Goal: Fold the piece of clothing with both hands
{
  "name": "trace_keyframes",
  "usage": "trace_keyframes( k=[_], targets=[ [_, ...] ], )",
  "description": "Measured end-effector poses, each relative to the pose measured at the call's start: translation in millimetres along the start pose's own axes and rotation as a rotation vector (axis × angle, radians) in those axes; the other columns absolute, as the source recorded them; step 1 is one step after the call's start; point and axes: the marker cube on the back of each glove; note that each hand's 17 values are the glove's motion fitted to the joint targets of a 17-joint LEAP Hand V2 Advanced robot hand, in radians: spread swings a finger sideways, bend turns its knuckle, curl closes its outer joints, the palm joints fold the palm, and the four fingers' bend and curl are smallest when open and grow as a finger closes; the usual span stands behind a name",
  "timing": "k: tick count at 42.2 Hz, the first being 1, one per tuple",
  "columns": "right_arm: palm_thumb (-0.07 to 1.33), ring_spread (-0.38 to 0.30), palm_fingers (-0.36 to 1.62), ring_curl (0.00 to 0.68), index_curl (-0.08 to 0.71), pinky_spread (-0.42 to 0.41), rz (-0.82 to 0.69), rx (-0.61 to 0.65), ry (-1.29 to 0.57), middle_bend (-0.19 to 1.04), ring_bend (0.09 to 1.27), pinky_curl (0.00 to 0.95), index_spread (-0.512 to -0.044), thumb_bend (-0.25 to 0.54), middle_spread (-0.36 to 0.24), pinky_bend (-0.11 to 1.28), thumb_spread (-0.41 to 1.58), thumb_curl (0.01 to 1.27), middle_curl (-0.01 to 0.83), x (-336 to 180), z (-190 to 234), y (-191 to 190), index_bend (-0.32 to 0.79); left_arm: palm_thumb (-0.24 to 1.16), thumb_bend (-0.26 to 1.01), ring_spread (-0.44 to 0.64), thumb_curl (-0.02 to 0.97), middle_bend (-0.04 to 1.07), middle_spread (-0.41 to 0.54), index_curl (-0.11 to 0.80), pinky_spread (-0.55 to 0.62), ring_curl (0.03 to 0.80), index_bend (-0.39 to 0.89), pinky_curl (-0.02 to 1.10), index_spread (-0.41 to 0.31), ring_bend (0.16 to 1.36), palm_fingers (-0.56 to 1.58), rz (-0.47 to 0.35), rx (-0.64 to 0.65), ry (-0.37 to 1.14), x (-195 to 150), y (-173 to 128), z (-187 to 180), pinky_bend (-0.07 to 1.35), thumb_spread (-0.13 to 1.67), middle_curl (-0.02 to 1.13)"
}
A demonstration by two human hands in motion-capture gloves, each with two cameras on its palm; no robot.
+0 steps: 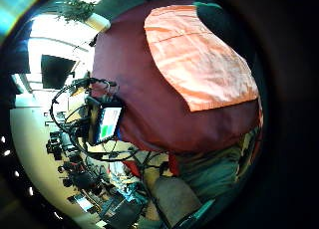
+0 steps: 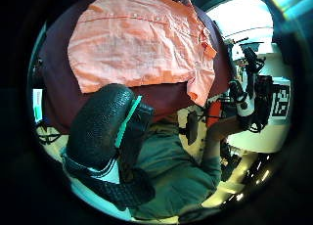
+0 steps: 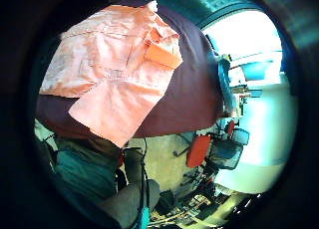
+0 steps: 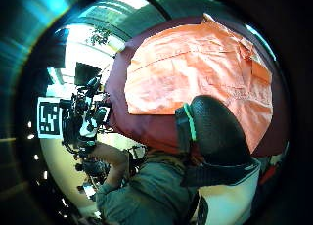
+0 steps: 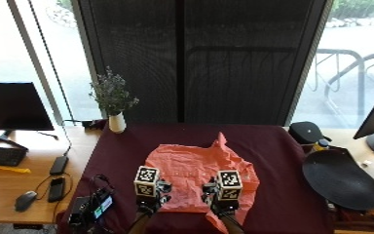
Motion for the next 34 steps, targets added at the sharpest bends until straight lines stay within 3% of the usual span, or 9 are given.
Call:
trace_keyframes(
  k=[5, 11, 20, 34],
  targets=[
    [0.41, 0.112, 0.24, 0.08, 0.11, 0.186, 0.003, -0.001, 0.006, 0.16, 0.24, 0.174, -0.232, 0.281, 0.059, 0.51, 0.73, 0.11, 0.066, -3.1, -3.2, 5.2, 0.18, 0.15, 0.08, 0.17, 0.063, 0.23, 0.035, 0.082, 0.22, 0.152, 0.14, 0.11, -0.054, 0.47, 0.43, -0.004, 0.014, -0.002, -0.9, -3.7, 7.6, 0.36, 0.7, 0.14],
    [0.43, 0.146, 0.21, 0.116, 0.17, 0.231, 0.0, -0.016, 0.01, 0.16, 0.24, 0.222, -0.285, 0.284, 0.074, 0.54, 1.0, 0.15, 0.102, -4.3, 0.9, 10.3, 0.19, 0.15, 0.06, 0.21, 0.101, 0.22, 0.044, 0.132, 0.29, 0.196, 0.15, 0.15, -0.068, 0.5, 0.39, 0.0, -0.012, -0.01, 2.6, 4.8, 7.5, 0.38, 0.93, 0.2],
    [0.44, 0.17, 0.18, 0.156, 0.221, 0.257, -0.008, -0.016, 0.002, 0.17, 0.26, 0.261, -0.316, 0.258, 0.083, 0.55, 1.2, 0.2, 0.148, -2.0, 3.9, 12.7, 0.17, 0.16, 0.02, 0.24, 0.149, 0.21, 0.05, 0.187, 0.34, 0.225, 0.15, 0.18, -0.076, 0.51, 0.37, 0.005, 0.014, -0.012, 4.8, 5.2, 4.0, 0.39, 1.08, 0.25],
    [0.45, 0.182, 0.15, 0.201, 0.266, 0.267, 0.024, -0.028, -0.018, 0.17, 0.27, 0.298, -0.332, 0.2, 0.086, 0.56, 1.3, 0.25, 0.201, 17.3, 7.7, 20.8, 0.17, 0.17, -0.02, 0.26, 0.2, 0.2, 0.057, 0.243, 0.37, 0.254, 0.15, 0.22, -0.079, 0.53, 0.34, 0.003, 0.048, 0.005, 3.0, 8.5, 4.7, 0.4, 1.15, 0.31]
  ],
)
